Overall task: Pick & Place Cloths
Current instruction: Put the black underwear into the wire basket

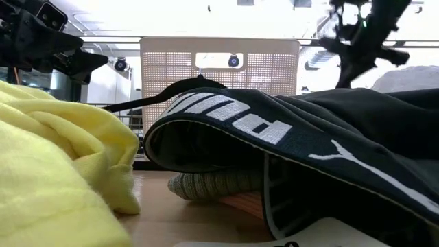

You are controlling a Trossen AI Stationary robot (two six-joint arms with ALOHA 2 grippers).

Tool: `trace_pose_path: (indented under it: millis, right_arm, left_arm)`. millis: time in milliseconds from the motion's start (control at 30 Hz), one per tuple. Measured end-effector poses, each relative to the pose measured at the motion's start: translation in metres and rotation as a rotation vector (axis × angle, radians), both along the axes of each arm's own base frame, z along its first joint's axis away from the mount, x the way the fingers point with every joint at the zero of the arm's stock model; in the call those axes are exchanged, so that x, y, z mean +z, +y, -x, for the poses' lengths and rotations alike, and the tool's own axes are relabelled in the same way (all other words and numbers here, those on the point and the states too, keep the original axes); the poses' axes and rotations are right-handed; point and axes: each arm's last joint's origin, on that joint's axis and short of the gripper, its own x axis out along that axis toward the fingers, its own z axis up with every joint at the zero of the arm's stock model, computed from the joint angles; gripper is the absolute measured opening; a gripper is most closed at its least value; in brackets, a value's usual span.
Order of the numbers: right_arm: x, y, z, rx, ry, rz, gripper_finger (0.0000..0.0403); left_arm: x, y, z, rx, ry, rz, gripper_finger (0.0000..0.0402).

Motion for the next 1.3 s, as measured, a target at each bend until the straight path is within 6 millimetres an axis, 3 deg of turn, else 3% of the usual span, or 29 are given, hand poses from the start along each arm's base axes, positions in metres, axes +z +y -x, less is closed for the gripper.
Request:
trace_pose_path:
  millis: [667, 1033, 1300]
  right_arm:
    - [0.156, -0.005, -0.007, 0.214, -0.17, 0.508, 0.0003]
    - [0.212, -0.004, -0.002, 0.269, -0.225, 0.732, 0.0003]
    - [0.228, -0.004, -0.014, 0.306, -0.152, 0.857, 0.0003]
  left_arm:
    - [0.0, 0.0, 0.0, 0.015, 0.001, 0.0, 0.0271]
    - [0.0, 0.0, 0.0, 0.015, 0.0, 0.0, 0.0271]
    - [0.0, 0.0, 0.0, 0.016, 0.0, 0.0, 0.0271]
